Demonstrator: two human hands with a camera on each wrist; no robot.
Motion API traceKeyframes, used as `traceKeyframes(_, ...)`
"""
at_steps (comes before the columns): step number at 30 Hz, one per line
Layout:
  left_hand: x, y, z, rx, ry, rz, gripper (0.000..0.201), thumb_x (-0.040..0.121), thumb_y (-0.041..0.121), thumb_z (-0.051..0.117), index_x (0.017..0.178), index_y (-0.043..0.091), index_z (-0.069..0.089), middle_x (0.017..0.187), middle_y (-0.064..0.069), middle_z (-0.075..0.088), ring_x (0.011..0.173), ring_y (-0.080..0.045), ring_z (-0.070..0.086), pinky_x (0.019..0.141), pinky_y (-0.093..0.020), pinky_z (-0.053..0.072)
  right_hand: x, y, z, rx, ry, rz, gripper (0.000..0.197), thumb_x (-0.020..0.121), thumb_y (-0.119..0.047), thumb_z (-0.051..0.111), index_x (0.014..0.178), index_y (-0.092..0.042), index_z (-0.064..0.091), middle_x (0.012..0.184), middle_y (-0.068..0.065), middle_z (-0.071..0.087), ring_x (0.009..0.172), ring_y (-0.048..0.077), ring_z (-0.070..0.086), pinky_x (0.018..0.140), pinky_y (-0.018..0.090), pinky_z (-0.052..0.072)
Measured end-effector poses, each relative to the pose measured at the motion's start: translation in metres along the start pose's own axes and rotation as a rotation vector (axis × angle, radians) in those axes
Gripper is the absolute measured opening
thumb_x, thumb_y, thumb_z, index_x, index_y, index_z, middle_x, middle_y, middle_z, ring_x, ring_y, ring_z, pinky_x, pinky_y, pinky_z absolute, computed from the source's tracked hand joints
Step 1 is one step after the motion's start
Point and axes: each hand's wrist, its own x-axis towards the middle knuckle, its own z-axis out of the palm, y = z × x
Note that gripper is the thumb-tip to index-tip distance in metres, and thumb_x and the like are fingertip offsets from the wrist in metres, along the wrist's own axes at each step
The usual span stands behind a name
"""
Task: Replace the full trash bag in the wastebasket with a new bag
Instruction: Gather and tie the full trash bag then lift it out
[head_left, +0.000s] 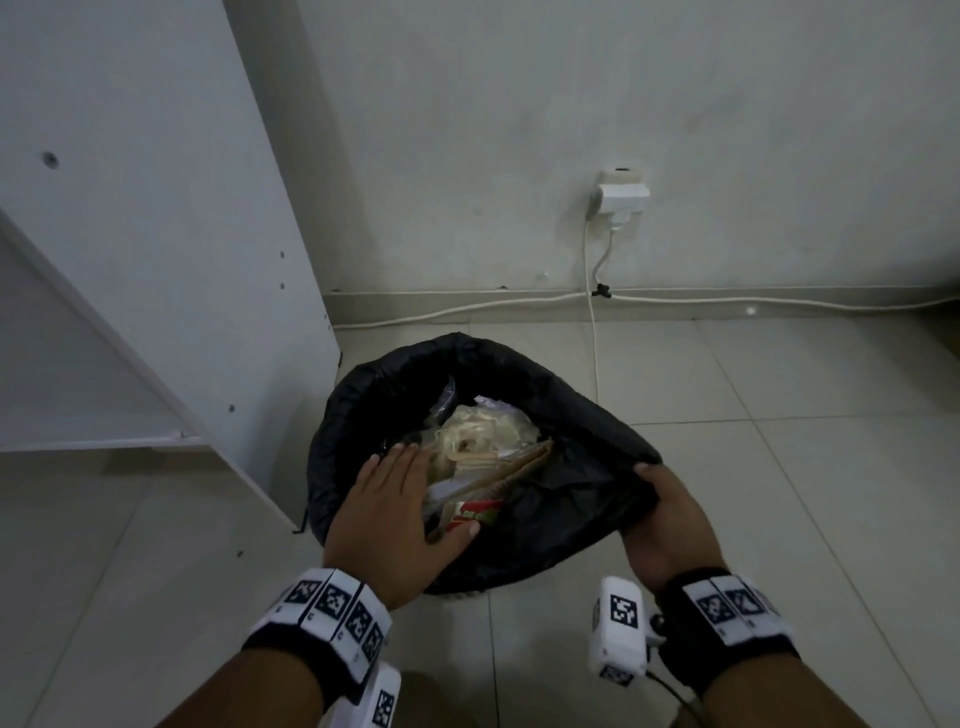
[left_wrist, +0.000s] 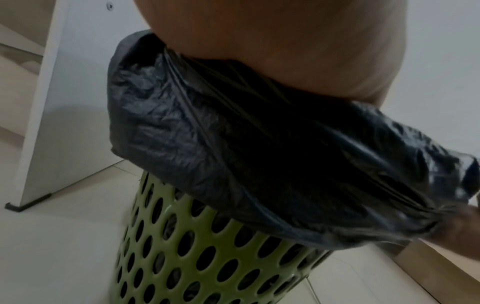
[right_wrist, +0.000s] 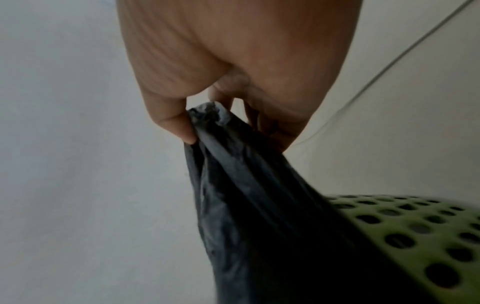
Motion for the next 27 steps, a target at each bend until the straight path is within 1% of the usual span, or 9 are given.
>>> traceKeyframes(3, 0.000, 0.002, -0.001, -0.038, 0.036, -0.006, 0.100, 0.084, 0.083, 0.022, 0.155, 0.013, 0.029, 0.162, -0.003, 0.031, 0.150, -0.017, 0.024, 0.125, -0.034, 0.008, -0.028, -0.030, 0.035, -0.076, -0.152, -0.207, 0.016, 0.091, -0.004, 0.058, 0.102, 0.000, 0.069, 0.104, 0.023, 0.071, 0.099, 0.035, 0.066, 0.088, 0.042, 0.053)
traceKeyframes(6, -0.002, 0.001, 0.000, -0.055, 0.058, -0.010, 0.094, 0.087, 0.080, 0.024, 0.154, 0.014, 0.032, 0.161, -0.003, 0.034, 0.150, -0.017, 0.026, 0.124, -0.031, 0.008, -0.063, -0.035, 0.070, -0.220, -0.353, -0.287, 0.028, 0.090, -0.021, 0.064, 0.103, 0.002, 0.071, 0.108, 0.024, 0.071, 0.104, 0.037, 0.068, 0.092, 0.047, 0.053)
traceKeyframes(9, -0.004, 0.000, 0.000, -0.078, 0.074, -0.006, 0.092, 0.088, 0.079, 0.022, 0.154, 0.017, 0.032, 0.160, 0.000, 0.034, 0.150, -0.015, 0.025, 0.123, -0.028, 0.006, -0.081, -0.029, 0.085, -0.138, -0.378, -0.142, 0.044, 0.098, -0.041, 0.051, 0.104, -0.004, 0.073, 0.111, 0.021, 0.071, 0.107, 0.034, 0.068, 0.095, 0.047, 0.051)
traceKeyframes(12, -0.004, -0.002, 0.002, -0.079, 0.092, 0.020, 0.090, 0.088, 0.079, 0.025, 0.154, 0.017, 0.034, 0.159, 0.001, 0.036, 0.149, -0.014, 0.026, 0.122, -0.026, 0.006, -0.064, -0.028, 0.086, -0.029, -0.190, 0.030, 0.049, 0.099, -0.044, 0.047, 0.072, -0.012, 0.072, 0.087, 0.016, 0.073, 0.087, 0.031, 0.071, 0.085, 0.043, 0.054)
traceKeyframes(15, -0.002, -0.004, 0.004, -0.049, 0.080, 0.050, 0.093, 0.086, 0.079, 0.029, 0.153, 0.015, 0.035, 0.158, -0.001, 0.037, 0.149, -0.016, 0.027, 0.122, -0.028, 0.006, -0.029, -0.040, 0.077, -0.100, -0.014, 0.032, 0.027, 0.096, -0.032, 0.054, 0.096, -0.009, 0.068, 0.094, 0.011, 0.071, 0.085, 0.027, 0.067, 0.078, 0.039, 0.054)
traceKeyframes(18, -0.003, -0.006, 0.004, -0.022, 0.085, 0.083, 0.093, 0.084, 0.077, 0.037, 0.150, 0.012, 0.041, 0.154, -0.003, 0.044, 0.147, -0.019, 0.033, 0.123, -0.031, 0.011, -0.004, -0.061, 0.073, -0.286, -0.191, 0.166, 0.040, 0.084, -0.028, 0.072, 0.121, -0.018, 0.061, 0.116, -0.003, 0.065, 0.109, 0.019, 0.062, 0.095, 0.032, 0.046)
traceKeyframes(22, -0.003, -0.007, 0.004, -0.028, 0.108, 0.113, 0.088, 0.082, 0.073, 0.045, 0.145, 0.011, 0.049, 0.149, -0.003, 0.051, 0.143, -0.018, 0.040, 0.123, -0.034, 0.019, -0.005, -0.093, 0.097, -0.236, -0.216, 0.233, 0.025, 0.092, -0.021, 0.059, 0.107, -0.002, 0.066, 0.110, 0.012, 0.070, 0.085, 0.028, 0.070, 0.073, 0.038, 0.058)
traceKeyframes(25, 0.001, -0.011, 0.003, -0.043, 0.106, 0.136, 0.087, 0.080, 0.073, 0.047, 0.144, 0.013, 0.049, 0.149, 0.000, 0.051, 0.143, -0.017, 0.039, 0.122, -0.038, 0.023, -0.009, -0.089, 0.116, -0.293, -0.251, 0.004, 0.027, 0.092, -0.008, 0.061, 0.117, 0.002, 0.064, 0.113, 0.027, 0.069, 0.096, 0.036, 0.069, 0.086, 0.046, 0.057)
traceKeyframes(27, 0.003, -0.013, 0.004, -0.039, 0.098, 0.156, 0.088, 0.080, 0.073, 0.047, 0.145, 0.013, 0.049, 0.149, 0.000, 0.050, 0.143, -0.017, 0.039, 0.122, -0.039, 0.023, -0.025, -0.080, 0.123, -0.423, -0.362, -0.119, 0.020, 0.090, -0.005, 0.064, 0.109, -0.001, 0.067, 0.110, 0.027, 0.069, 0.096, 0.037, 0.067, 0.090, 0.048, 0.053)
